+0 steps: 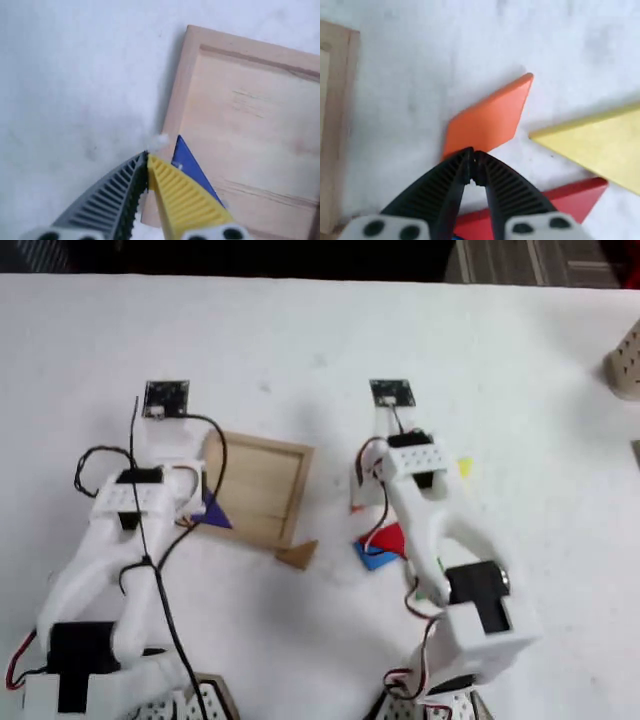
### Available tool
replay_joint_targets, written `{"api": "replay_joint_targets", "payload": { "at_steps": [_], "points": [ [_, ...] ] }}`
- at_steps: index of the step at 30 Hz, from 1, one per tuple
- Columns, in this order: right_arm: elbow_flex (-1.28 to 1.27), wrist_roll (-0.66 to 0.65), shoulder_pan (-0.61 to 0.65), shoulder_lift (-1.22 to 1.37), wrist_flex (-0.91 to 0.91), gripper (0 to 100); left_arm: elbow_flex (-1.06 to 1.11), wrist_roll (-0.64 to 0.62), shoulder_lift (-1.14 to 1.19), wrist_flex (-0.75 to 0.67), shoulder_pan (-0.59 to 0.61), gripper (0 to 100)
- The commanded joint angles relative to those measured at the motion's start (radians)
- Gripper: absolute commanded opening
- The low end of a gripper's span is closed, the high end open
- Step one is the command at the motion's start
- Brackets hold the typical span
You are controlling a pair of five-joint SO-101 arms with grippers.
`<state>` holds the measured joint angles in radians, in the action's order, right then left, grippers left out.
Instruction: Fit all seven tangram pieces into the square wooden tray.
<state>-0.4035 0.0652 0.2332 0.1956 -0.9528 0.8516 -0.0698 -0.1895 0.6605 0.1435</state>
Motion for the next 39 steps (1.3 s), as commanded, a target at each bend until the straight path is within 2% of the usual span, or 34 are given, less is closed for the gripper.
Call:
{"api": "replay_joint_targets", "payload": {
  "at_steps": [1,5,7,13,16,19,24,30,39],
  "points": [
    [0.081,-0.017,-0.013,0.025,-0.024,1.8,-0.057,-0.009,-0.007,-0.023,0.013,2],
    [0.152,-0.11,-0.019,0.025,-0.165,2.1,-0.057,-0.008,-0.007,-0.023,0.013,2],
    [0.178,-0.092,-0.021,0.025,-0.197,2.1,-0.057,-0.008,-0.007,-0.023,0.013,2],
    [0.232,0.239,-0.013,0.035,-0.139,2.6,-0.057,-0.006,-0.005,-0.023,0.01,2],
    [0.272,0.377,-0.013,0.036,-0.13,11.2,-0.057,-0.006,-0.005,-0.023,0.012,2],
    [0.279,0.465,-0.007,0.038,-0.125,21.0,-0.057,-0.006,-0.005,-0.023,0.012,2],
    [0.319,0.559,0.019,0.107,-0.12,22.6,-0.057,-0.006,-0.004,-0.023,0.008,2],
    [0.522,0.628,0.024,0.288,-0.133,22.6,-0.057,-0.006,-0.004,-0.025,0.007,2],
    [0.81,0.62,0.036,0.519,-0.352,22.0,-0.057,-0.006,-0.004,-0.026,0.012,2]
  ]
}}
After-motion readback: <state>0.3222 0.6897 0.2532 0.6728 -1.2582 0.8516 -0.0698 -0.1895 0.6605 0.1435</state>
